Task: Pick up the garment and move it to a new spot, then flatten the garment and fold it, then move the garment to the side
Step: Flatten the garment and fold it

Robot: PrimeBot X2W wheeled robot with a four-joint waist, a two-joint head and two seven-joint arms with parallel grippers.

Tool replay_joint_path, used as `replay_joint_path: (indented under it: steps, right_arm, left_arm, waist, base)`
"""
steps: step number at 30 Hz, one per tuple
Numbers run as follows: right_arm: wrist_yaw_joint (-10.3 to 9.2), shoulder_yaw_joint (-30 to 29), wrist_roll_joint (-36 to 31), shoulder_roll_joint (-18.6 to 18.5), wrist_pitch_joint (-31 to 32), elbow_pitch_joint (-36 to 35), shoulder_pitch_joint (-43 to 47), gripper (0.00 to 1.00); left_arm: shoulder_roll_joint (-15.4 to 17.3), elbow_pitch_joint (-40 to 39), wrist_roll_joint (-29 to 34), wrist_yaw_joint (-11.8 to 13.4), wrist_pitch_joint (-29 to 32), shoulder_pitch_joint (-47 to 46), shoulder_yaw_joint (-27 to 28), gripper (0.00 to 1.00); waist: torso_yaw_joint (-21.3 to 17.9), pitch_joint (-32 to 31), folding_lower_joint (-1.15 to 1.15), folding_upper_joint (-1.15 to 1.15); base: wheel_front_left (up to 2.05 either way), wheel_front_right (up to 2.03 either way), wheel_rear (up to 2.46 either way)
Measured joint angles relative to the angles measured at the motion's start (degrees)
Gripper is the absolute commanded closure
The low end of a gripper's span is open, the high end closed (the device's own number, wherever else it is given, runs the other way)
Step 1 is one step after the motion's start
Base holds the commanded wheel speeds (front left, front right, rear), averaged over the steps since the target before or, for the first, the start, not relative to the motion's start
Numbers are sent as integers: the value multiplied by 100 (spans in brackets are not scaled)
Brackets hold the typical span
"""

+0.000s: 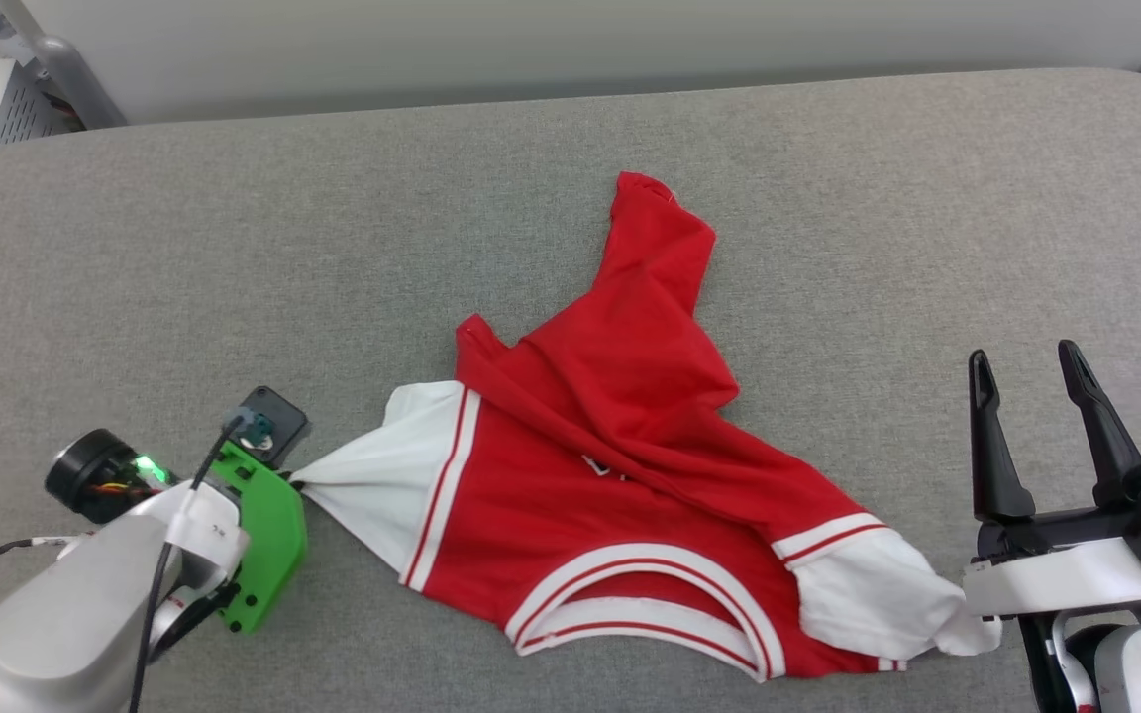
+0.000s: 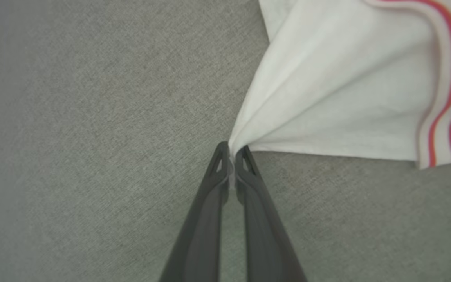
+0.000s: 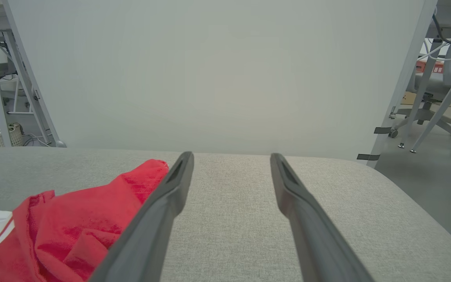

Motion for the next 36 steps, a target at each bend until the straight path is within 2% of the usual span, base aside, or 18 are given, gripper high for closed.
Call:
replay_joint_path:
  steps: [6,11,12,13,16,21,22,23,25,29,32,36]
  right_arm:
    - [0,-66,1,-40,0,62,21,0]
    - [0,-101,8,-71,0,147,25,0]
    - [0,-112,8,-79,-1,170,32,0]
    - [0,-120,9,-85,-1,186,46,0]
    - [0,-112,9,-119,0,224,113,0]
    - [0,-48,13,-250,25,169,136,0]
    - [0,-22,18,-290,38,142,135,0]
    - [0,62,32,-431,120,-3,124,0]
    - [0,186,69,-561,227,-145,98,0]
    - [0,570,205,-942,499,-452,-71,0]
    - [0,950,372,-1279,804,-717,-243,0]
    - [0,1563,523,-1758,1288,-1069,-457,0]
  left_arm:
    - [179,566,-71,121,-174,1,130,100]
    - [159,1099,-81,127,-332,31,98,100]
    - [102,1166,-107,130,-399,53,105,17]
    - [19,1211,-137,155,-476,74,120,0]
    - [-197,1237,-169,289,-815,133,157,0]
    - [-363,1169,-168,765,-1702,249,426,0]
    - [-381,1109,-167,883,-1924,294,486,0]
    - [-426,877,-168,1230,-2592,515,693,0]
    - [-448,709,-167,1499,-2960,706,827,0]
    - [-516,200,-133,2020,-3239,1110,1198,0]
    - [-568,-365,116,2349,-3271,1452,1590,0]
    - [-712,-1113,637,2627,-3271,2025,2147,0]
  waist:
    - [-5,-17,0,0]
    - [-7,-64,0,0]
    - [-6,-84,0,0]
    - [2,-107,0,0]
    - [30,-189,0,0]
    - [92,-359,0,0]
    - [106,-398,0,0]
    - [157,-511,0,0]
    - [203,-582,-1,0]
    - [304,-682,-1,0]
    - [376,-729,-1,0]
    - [457,-746,-1,0]
  base:
    - [0,0,0]
    - [0,0,0]
    - [0,0,0]
    - [0,0,0]
    - [0,0,0]
    - [0,0,0]
    - [0,0,0]
    - [0,0,0]
    - [0,0,0]
    - [0,0,0]
    - [0,0,0]
    - [0,0,0]
